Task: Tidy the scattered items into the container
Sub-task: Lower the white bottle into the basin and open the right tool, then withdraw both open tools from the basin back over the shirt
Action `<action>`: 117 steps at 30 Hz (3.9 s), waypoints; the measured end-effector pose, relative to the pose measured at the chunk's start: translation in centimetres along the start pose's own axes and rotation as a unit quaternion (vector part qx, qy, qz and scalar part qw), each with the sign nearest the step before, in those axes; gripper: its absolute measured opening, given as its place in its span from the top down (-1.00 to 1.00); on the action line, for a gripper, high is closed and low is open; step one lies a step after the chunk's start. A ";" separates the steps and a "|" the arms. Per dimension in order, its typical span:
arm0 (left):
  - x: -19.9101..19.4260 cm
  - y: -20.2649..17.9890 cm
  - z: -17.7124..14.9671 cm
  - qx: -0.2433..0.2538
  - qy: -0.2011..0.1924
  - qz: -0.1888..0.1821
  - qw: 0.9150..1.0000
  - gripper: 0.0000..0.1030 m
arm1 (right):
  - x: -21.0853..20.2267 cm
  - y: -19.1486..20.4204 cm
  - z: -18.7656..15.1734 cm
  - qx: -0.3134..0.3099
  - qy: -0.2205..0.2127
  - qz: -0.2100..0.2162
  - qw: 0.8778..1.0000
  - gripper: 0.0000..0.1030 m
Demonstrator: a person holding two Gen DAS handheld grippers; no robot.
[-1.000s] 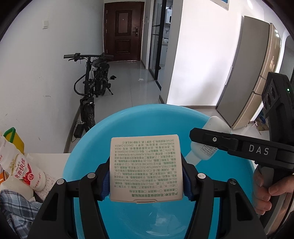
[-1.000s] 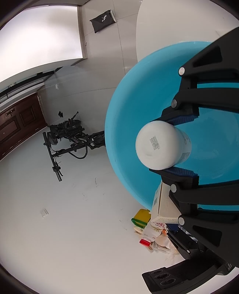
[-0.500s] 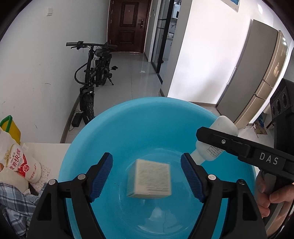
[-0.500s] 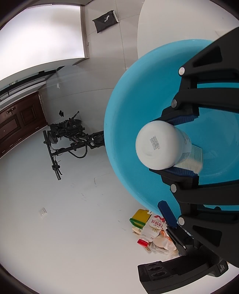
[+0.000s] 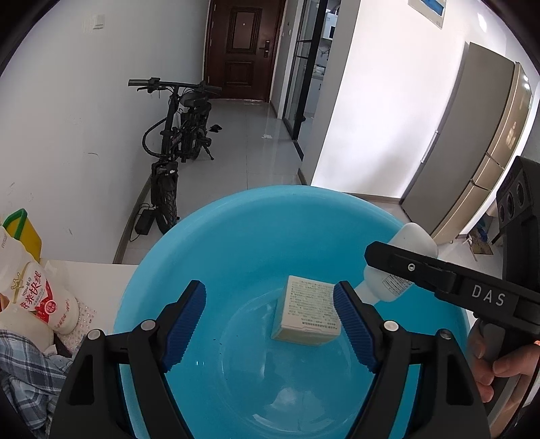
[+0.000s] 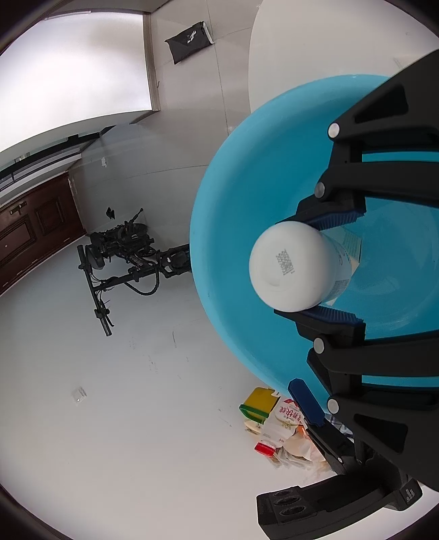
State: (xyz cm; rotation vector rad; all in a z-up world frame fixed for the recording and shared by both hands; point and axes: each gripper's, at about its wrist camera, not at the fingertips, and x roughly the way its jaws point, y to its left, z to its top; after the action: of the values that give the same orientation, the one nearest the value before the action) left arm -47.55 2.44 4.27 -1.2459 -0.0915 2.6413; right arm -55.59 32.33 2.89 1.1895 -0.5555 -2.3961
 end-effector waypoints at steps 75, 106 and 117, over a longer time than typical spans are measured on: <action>-14.8 -2.4 -0.6 0.044 -0.207 0.009 0.977 -1.00 | -13.9 8.3 -2.2 -0.088 -0.194 -0.006 0.977 -1.00; -27.1 -7.3 -7.3 0.082 -0.277 0.002 0.957 -1.00 | -25.3 9.7 -7.9 -0.128 -0.251 -0.044 0.958 -1.00; -34.2 -8.9 -15.7 0.136 -0.255 0.001 0.957 -1.00 | -31.3 13.1 -16.7 -0.225 -0.200 0.002 0.954 -1.00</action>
State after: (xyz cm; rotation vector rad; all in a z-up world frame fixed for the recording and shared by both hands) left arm -12.86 2.89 21.34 -0.4638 0.1853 2.7894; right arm -22.29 34.82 20.71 0.5140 -0.1049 -2.5802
